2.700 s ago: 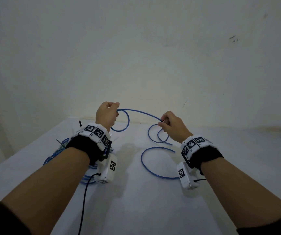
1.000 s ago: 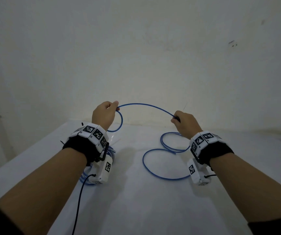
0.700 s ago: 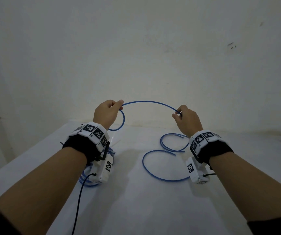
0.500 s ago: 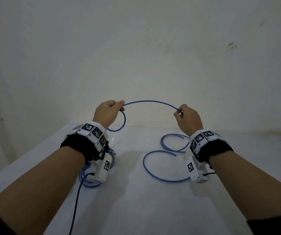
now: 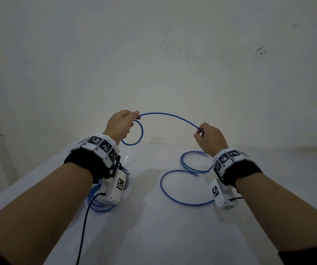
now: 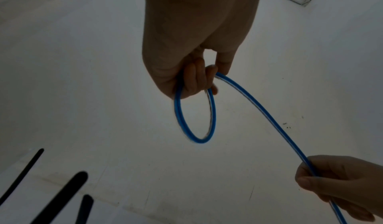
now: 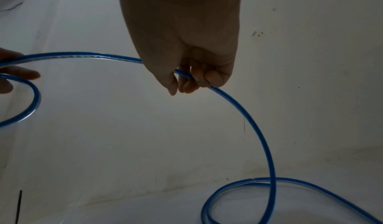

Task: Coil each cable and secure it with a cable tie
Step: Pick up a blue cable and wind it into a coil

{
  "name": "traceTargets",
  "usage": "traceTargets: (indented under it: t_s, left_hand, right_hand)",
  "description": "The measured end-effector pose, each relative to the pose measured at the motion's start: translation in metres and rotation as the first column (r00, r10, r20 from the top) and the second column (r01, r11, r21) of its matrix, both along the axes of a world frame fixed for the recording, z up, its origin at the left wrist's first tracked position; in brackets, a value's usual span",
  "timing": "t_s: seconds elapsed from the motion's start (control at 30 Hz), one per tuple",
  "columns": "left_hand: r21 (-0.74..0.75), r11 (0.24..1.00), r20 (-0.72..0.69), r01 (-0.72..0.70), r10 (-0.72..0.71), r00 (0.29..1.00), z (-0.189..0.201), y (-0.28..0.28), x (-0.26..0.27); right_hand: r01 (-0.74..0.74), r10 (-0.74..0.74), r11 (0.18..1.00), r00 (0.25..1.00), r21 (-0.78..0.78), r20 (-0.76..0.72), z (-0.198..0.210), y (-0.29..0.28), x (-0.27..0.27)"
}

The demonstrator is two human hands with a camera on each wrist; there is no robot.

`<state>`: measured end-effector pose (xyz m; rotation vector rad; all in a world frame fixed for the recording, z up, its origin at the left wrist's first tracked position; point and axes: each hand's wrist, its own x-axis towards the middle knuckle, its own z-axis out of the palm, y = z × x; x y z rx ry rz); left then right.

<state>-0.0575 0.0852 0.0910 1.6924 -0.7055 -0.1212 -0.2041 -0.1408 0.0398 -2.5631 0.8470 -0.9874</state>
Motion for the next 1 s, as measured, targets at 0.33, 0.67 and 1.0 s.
traceTargets:
  t_s: [0.33,0.67,1.0]
  left_hand:
    - [0.255,0.956,-0.101,0.141,-0.119,0.988,0.013,0.002,-0.002]
    - [-0.039,0.979,-0.122,0.201,-0.204,0.971,0.019,-0.003,-0.008]
    - [0.063,0.995,0.005,0.072,-0.073,0.997,0.026,0.001,-0.002]
  right_hand:
    - [0.023,-0.022,0.998,0.999,-0.05,0.025,0.007,-0.004,0.004]
    - [-0.023,0.022,0.999,1.0,-0.03,-0.008,0.004,-0.004,0.001]
    - [-0.074,0.073,0.997,0.996,-0.01,-0.046,0.01,0.002,0.009]
